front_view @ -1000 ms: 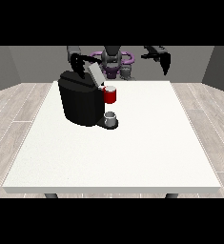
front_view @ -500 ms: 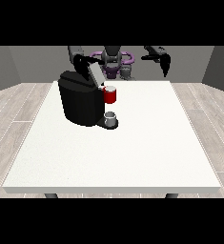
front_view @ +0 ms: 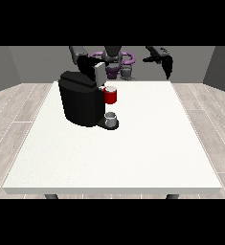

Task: Insert the coffee pod into the coffee machine and close the lid

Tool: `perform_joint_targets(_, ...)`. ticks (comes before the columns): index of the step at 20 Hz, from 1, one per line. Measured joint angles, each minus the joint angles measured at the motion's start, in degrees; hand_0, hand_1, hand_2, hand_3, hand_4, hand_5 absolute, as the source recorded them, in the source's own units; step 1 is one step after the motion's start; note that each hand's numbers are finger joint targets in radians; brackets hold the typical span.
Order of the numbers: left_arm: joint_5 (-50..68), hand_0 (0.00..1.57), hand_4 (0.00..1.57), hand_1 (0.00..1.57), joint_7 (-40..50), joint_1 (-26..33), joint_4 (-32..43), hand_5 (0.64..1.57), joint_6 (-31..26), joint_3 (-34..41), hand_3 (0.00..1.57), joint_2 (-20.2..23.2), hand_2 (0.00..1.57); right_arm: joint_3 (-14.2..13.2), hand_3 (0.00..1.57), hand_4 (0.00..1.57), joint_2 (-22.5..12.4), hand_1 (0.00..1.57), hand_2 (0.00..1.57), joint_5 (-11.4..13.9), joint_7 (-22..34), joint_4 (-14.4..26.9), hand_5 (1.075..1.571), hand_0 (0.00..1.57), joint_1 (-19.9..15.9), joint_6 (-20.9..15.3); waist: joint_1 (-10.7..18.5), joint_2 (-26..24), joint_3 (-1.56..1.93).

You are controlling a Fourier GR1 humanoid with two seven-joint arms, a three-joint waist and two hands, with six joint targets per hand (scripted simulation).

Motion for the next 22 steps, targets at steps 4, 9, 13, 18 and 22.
perform_joint_targets(4, -0.5, 0.00, 0.16, 0.00, -0.2, 0.5, -0.5, 1.571, 0.8, -1.3, 0.00, -0.9, 0.00, 1.2, 0.00, 0.06, 1.2, 0.00, 0.00, 2.0, 0.2, 1.1, 1.571, 0.00, -1.5, -1.4, 0.9, 0.0, 0.02)
perform_joint_targets(9, -0.1, 0.00, 0.12, 0.00, -1.5, 1.4, 0.1, 1.571, -0.1, -1.0, 0.00, 0.4, 0.00, 2.5, 0.00, 0.12, 1.6, 0.00, 0.00, 4.4, 0.0, 1.7, 1.571, 0.00, -3.9, -2.2, 1.6, 0.5, 0.04)
perform_joint_targets(13, 0.9, 0.00, 0.15, 0.00, -0.3, 0.3, 0.1, 1.571, 0.0, -0.6, 0.00, 0.8, 0.00, 2.5, 0.00, 0.12, 1.5, 0.00, 0.00, 5.3, 0.6, 2.6, 1.571, 0.00, -6.4, -2.1, 1.7, 0.6, 0.05)
perform_joint_targets(18, 1.4, 0.00, 0.20, 0.00, -1.4, -0.3, 1.1, 1.571, 0.2, -0.3, 0.00, 1.2, 0.00, 3.5, 0.00, 0.07, 3.6, 0.00, 0.00, 5.9, 0.2, 2.0, 1.571, 0.00, -7.0, -2.0, 0.6, 0.1, 0.05)
perform_joint_targets(22, 0.8, 0.00, 0.17, 0.00, -3.9, 1.6, 1.7, 1.571, 0.4, -0.6, 0.00, 1.0, 0.00, 5.1, 0.00, 0.35, 5.7, 0.00, 0.00, 4.2, -1.5, 0.0, 1.571, 0.00, -4.4, -0.7, -0.4, -2.0, 0.05)
